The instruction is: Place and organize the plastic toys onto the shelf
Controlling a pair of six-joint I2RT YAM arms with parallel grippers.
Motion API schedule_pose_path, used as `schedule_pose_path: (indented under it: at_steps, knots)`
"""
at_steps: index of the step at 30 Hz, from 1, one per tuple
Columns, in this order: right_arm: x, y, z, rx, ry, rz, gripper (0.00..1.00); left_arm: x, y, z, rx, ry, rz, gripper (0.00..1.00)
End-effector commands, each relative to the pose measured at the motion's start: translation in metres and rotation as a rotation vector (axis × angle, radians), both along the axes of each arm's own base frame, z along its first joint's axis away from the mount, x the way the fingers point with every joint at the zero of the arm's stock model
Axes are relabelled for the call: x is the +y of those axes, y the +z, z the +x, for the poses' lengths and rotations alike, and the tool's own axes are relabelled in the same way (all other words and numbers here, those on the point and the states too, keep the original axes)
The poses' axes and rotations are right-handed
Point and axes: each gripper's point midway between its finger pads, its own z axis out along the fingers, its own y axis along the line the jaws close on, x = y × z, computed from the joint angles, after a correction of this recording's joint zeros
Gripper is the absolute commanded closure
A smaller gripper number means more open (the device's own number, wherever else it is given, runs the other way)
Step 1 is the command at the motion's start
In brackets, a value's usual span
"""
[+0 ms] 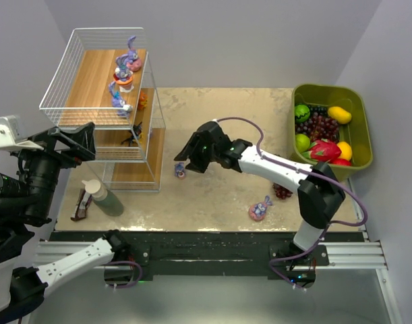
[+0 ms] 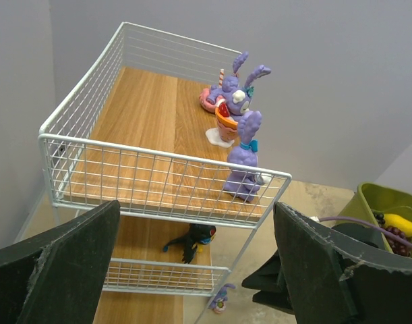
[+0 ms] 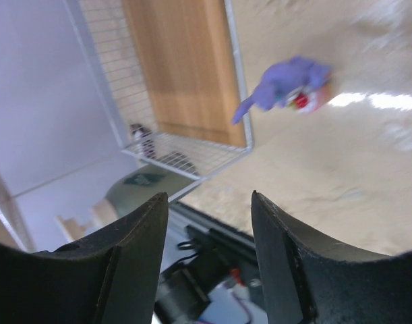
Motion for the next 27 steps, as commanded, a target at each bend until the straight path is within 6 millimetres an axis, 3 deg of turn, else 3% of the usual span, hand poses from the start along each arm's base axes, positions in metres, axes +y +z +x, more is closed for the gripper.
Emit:
schedule_pose_path:
  at_steps: [1,9,19,27]
  knots:
    - [0.028,0.030,0.005,0.059,-0.151,0.152,0.43,-0.002,0.003,0.000,-0.022,-0.013,-0.027,0.01]
    - [0.033,0.005,0.018,0.163,-0.317,0.162,0.42,0.003,0.007,-0.005,-0.035,-0.012,-0.035,0.00]
    - [0.042,-0.026,0.024,0.223,-0.349,0.126,0.50,0.009,0.009,-0.009,-0.044,-0.001,-0.040,0.01]
    - [0.041,-0.031,0.034,0.190,-0.380,0.124,0.55,0.013,0.009,-0.011,-0.044,0.007,-0.042,0.00]
